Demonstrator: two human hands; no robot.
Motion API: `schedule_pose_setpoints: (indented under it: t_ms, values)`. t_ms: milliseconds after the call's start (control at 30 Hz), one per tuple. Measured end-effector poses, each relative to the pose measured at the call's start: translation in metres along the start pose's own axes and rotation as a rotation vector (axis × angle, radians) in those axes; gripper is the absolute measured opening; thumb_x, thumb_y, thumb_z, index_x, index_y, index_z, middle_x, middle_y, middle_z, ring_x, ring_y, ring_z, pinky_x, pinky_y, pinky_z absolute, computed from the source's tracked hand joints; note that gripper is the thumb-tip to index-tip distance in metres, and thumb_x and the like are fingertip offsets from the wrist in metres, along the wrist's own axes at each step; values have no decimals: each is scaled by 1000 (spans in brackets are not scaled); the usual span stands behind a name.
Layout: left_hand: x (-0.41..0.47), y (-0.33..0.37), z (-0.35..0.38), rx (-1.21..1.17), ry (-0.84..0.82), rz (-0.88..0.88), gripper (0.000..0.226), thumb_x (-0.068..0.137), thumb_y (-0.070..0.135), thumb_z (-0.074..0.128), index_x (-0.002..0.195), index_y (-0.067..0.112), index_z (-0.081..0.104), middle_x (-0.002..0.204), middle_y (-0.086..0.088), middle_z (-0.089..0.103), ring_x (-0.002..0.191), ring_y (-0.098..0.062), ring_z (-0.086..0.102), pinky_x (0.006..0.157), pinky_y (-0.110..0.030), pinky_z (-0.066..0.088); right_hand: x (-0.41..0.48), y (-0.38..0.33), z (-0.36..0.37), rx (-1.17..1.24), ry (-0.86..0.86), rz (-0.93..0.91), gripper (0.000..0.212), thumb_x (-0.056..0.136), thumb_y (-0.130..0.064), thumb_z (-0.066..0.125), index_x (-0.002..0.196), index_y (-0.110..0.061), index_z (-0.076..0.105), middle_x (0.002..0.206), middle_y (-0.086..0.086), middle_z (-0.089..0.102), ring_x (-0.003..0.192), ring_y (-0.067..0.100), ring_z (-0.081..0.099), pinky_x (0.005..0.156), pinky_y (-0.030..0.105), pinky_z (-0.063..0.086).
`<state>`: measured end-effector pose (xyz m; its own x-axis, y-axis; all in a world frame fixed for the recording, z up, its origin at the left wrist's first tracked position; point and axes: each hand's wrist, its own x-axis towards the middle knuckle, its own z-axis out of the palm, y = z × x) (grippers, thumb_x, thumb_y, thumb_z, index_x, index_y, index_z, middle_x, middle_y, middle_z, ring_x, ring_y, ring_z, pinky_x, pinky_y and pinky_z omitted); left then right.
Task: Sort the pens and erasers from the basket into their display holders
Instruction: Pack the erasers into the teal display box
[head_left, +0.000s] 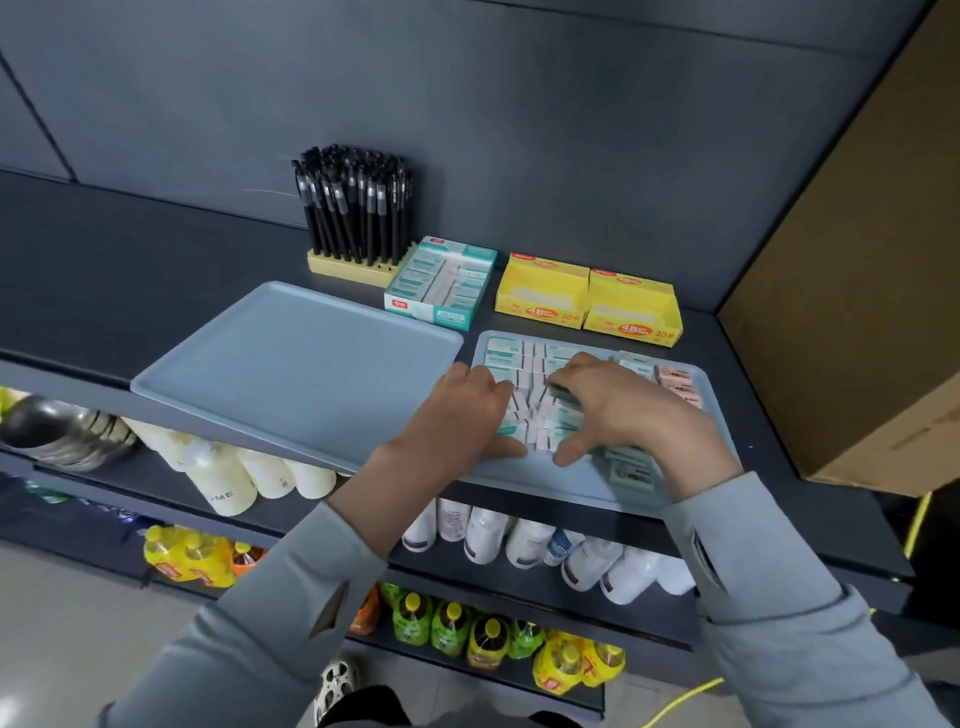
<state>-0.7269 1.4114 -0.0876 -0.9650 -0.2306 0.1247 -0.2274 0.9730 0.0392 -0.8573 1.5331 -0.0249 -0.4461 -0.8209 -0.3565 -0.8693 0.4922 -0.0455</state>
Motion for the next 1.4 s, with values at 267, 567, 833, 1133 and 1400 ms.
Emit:
schedule_pose_setpoints:
  t_ms: [267, 567, 833, 1133, 1400]
  values:
    - [3, 9, -6, -132, 20, -68, 67, 84, 44, 68, 132, 8, 40, 126, -13, 47, 109, -28, 52, 94, -35, 42, 2, 1, 1, 44, 16, -9, 69, 66, -37, 87, 122, -21, 51, 120, 1, 47, 102, 19, 45, 83, 34, 43]
    - [5, 13, -9, -220, 109, -164, 49, 88, 28, 66, 128, 15, 39, 116, -8, 62, 100, -28, 61, 79, -31, 41, 2, 0, -1, 50, 29, 29, 78, 67, -48, 84, 130, -18, 50, 125, 3, 48, 110, 22, 47, 82, 32, 41]
    - [4, 8, -9, -421, 278, -384, 41, 90, 31, 65, 125, 16, 49, 118, -5, 62, 106, -24, 58, 80, -30, 38, 0, -5, 5, 100, 7, 38, 79, 69, -49, 82, 131, -17, 46, 125, 3, 42, 111, 23, 51, 91, 39, 48]
    - [6, 7, -13, -674, 322, -506, 44, 86, 25, 68, 123, 15, 47, 114, -7, 62, 105, -26, 58, 87, -38, 47, -1, -11, 4, 70, -33, 30, 81, 64, -59, 80, 123, -14, 48, 115, 4, 50, 99, 22, 51, 78, 34, 46]
    - [11, 4, -21, -1438, 331, -701, 34, 91, 7, 63, 117, 9, 42, 113, -20, 62, 89, -34, 69, 76, -53, 59, 9, -15, 8, 142, 117, 43, 85, 73, -43, 78, 137, -10, 32, 125, 8, 49, 113, 27, 49, 78, 30, 39]
